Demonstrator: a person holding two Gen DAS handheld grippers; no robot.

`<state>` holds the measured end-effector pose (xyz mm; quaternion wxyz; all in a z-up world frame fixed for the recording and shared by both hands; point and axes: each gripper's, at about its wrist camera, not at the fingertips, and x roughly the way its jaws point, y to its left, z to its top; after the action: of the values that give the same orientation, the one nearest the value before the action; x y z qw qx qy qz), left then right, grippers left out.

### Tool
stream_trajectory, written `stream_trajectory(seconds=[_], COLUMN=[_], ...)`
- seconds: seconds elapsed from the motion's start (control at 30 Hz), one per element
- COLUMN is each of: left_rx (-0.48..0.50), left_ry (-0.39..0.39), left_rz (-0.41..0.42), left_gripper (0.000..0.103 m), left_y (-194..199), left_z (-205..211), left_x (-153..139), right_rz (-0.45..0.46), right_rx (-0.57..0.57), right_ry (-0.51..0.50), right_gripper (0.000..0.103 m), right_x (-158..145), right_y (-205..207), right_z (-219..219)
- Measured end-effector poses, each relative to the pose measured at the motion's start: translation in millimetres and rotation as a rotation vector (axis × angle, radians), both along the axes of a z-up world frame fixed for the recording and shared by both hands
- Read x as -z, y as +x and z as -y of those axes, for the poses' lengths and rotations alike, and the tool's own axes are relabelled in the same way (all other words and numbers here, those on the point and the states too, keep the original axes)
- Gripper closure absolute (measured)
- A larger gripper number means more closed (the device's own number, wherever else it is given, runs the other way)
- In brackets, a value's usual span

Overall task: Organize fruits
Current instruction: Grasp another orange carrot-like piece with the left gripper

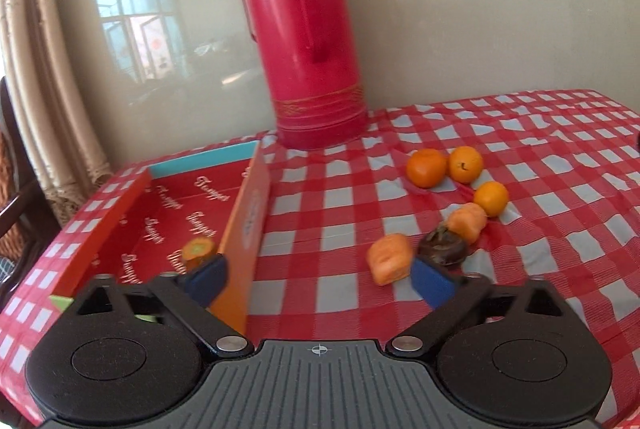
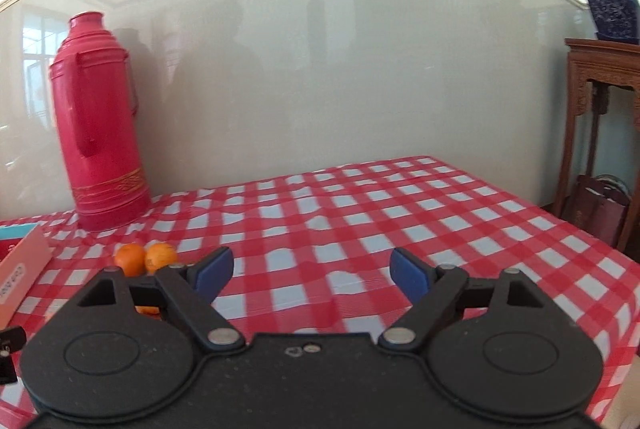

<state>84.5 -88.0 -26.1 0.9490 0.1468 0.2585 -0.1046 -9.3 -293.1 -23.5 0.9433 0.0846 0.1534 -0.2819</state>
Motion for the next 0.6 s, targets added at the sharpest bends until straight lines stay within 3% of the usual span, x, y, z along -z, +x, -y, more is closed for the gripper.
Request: stream_trajectory(seconds=[0.17, 0.37, 0.43, 0.5, 0.6], left_rx=[0.024, 0.049, 0.053, 0.055, 0.046], left_ry=[-0.008, -0.057, -0.066, -0.070, -0.085], left_rz=[-0.073, -0.135, -0.136, -0.167, -0.211], left_gripper=[0.028, 0.033, 0.040, 0.065, 0.070], left_y=[18.6, 35.6, 39.4, 45.9, 51.1], left_z=[14.3, 24.6, 27.7, 29.4, 29.3], left_x=[12.0, 20.8, 21.9, 24.5, 30.6], right_rz=[0.020, 0.030, 0.033, 0.037, 0.043], right_rx=[0.100, 0.098, 0.089, 0.084, 0.075], right_ry=[-0.001, 0.026, 0.032, 0.035, 0.042], right_gripper=[0.024, 0.024, 0.024, 0.023, 0.023], right_x=[1.0, 2.7, 2.5, 0.8, 0.0], right_y=[-13.6, -21.9, -22.5, -22.6, -21.6], right_z=[17.6, 27.5, 28.1, 26.5, 26.0])
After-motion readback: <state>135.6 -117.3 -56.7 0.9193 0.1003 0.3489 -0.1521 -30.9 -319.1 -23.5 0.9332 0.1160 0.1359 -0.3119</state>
